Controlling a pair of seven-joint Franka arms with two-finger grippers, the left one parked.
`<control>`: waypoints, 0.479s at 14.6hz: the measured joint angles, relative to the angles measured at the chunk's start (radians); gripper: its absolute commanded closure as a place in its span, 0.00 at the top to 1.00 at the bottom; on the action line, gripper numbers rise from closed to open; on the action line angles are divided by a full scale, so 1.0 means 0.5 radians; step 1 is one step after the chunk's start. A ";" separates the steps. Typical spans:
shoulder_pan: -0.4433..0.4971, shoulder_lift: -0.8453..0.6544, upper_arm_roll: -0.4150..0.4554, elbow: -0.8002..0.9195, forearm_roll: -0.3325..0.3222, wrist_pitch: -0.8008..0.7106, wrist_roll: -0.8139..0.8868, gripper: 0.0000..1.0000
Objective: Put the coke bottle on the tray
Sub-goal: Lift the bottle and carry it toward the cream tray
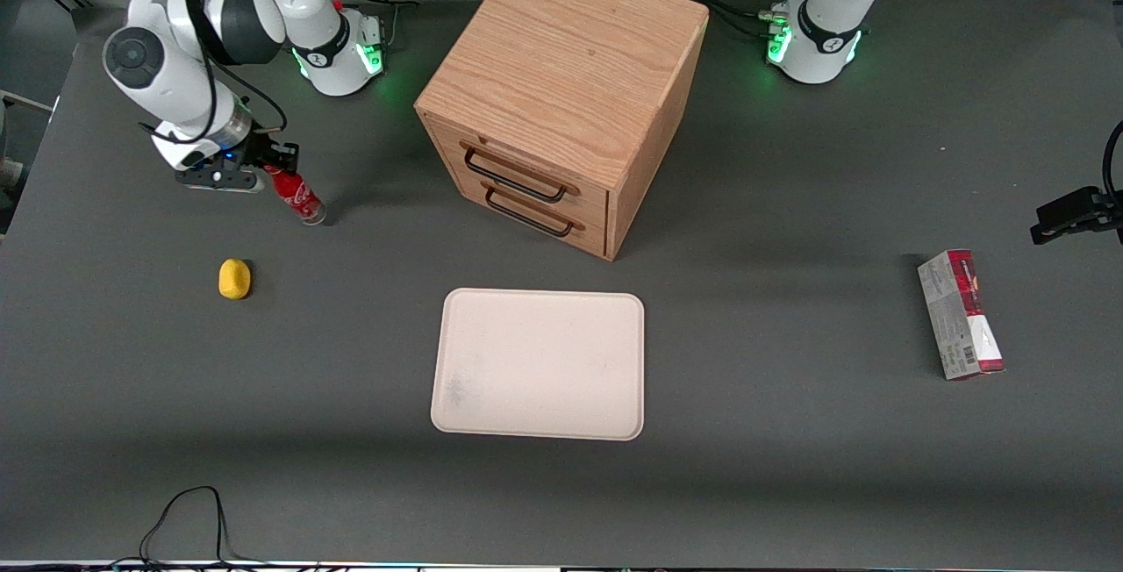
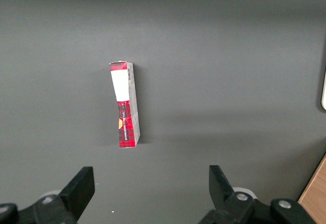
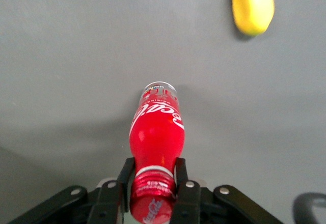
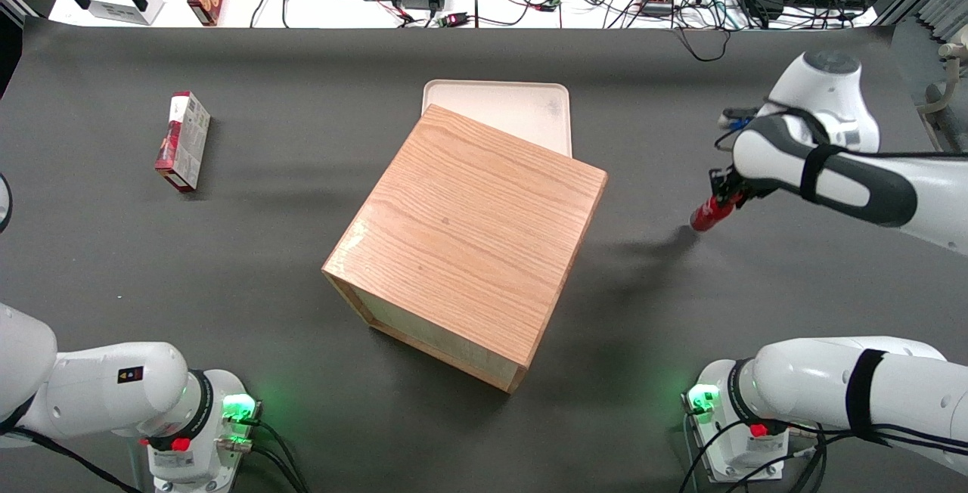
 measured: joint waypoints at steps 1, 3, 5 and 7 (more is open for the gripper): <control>-0.014 0.003 0.000 0.103 -0.015 -0.081 0.000 0.00; -0.027 0.045 0.000 0.396 -0.064 -0.341 -0.001 0.00; -0.027 0.180 0.009 0.811 -0.076 -0.678 -0.001 0.00; -0.027 0.389 0.038 1.261 -0.077 -0.987 -0.003 0.00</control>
